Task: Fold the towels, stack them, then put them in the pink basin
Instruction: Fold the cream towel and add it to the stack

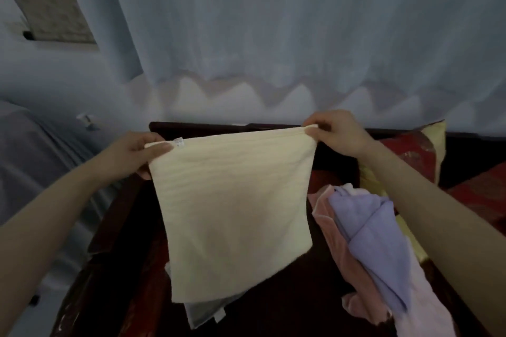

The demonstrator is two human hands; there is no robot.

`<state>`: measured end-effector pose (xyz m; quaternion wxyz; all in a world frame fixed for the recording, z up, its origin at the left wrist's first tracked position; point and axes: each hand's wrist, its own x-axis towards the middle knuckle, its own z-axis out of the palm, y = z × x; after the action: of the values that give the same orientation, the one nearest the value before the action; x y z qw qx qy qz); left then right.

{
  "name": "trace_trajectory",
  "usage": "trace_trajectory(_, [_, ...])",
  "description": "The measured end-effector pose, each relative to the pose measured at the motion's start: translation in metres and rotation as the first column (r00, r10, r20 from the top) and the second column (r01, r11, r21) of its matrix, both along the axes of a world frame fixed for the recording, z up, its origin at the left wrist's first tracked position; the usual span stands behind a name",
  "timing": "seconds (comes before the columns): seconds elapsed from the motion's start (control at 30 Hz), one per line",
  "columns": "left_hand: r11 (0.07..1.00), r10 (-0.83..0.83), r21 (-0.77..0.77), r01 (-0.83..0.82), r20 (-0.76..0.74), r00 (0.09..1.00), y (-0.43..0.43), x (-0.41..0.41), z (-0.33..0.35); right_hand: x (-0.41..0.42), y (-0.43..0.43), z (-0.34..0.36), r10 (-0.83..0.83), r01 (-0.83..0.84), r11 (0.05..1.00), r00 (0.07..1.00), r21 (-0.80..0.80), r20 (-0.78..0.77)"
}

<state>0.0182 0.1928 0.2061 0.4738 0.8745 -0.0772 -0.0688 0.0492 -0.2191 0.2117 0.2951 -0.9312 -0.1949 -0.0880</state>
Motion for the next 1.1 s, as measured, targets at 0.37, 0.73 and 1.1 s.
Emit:
trace_trajectory(0.37, [0.958,-0.138,0.281,0.055,0.288,0.948,0.004,-0.080,-0.136,-0.047,0.015,-0.148,0.052,-0.046,0.998,0.992,-0.053,0.118])
trace_trajectory(0.73, [0.706,-0.400,0.667,0.238,0.098,0.911,-0.009,-0.152,-0.268,-0.116,-0.019,-0.273,0.137,-0.214,0.909,0.964,-0.357,-0.230])
trace_trajectory(1.1, [0.814,0.579,0.335,-0.475,-0.390,0.716,-0.034,-0.053,-0.267,-0.030,0.027,-0.303,-0.366,0.408,0.911,0.734,-0.060,-0.572])
